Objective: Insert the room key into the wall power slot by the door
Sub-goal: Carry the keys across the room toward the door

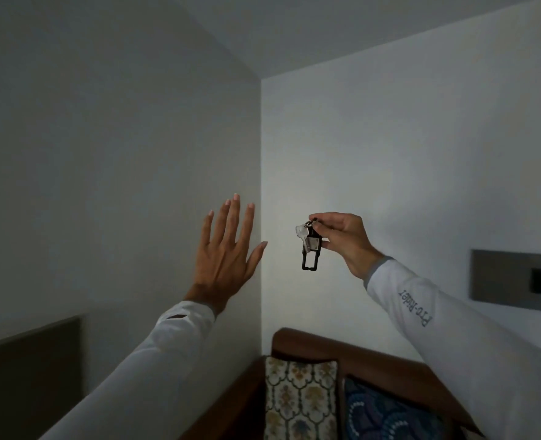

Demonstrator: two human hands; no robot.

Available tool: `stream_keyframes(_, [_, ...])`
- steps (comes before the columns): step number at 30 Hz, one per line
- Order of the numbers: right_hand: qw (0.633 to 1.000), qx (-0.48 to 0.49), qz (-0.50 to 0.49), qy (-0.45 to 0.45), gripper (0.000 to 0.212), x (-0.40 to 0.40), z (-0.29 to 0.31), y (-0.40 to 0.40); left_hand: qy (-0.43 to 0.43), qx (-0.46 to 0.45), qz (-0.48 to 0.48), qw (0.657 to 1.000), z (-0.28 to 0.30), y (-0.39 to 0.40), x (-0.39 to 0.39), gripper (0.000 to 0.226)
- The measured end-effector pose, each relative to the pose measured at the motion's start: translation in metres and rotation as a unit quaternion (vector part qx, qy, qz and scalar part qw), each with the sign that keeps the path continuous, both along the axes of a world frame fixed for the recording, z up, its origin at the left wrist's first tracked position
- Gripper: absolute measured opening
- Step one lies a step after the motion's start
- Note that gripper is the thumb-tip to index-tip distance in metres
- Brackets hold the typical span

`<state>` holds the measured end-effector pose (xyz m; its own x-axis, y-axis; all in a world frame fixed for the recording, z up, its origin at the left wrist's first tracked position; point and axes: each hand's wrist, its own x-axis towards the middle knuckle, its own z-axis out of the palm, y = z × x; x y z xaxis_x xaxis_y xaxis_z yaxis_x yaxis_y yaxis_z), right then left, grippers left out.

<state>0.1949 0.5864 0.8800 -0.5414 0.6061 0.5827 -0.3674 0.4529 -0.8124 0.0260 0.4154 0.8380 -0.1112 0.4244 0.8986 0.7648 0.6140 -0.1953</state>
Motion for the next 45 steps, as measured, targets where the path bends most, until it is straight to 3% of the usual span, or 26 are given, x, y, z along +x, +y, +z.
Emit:
stream_keyframes(13, [0.991,0.003,-0.133,0.005,0.021,0.238,0.017,0.186,0.018,-0.003,-0.105,0.994,0.006,0.214,0.193,0.074])
stream_keyframes(25, [0.964,0.028,-0.264,-0.005,0.020,0.392,-0.005,0.332,0.012,-0.022,-0.214,0.976,-0.010,0.404,0.335,0.076])
stream_keyframes(45, [0.961,0.002,-0.276,-0.028,0.020,0.520,0.003,0.639,0.002,-0.050,-0.220,0.974,-0.017,0.720,0.437,0.076])
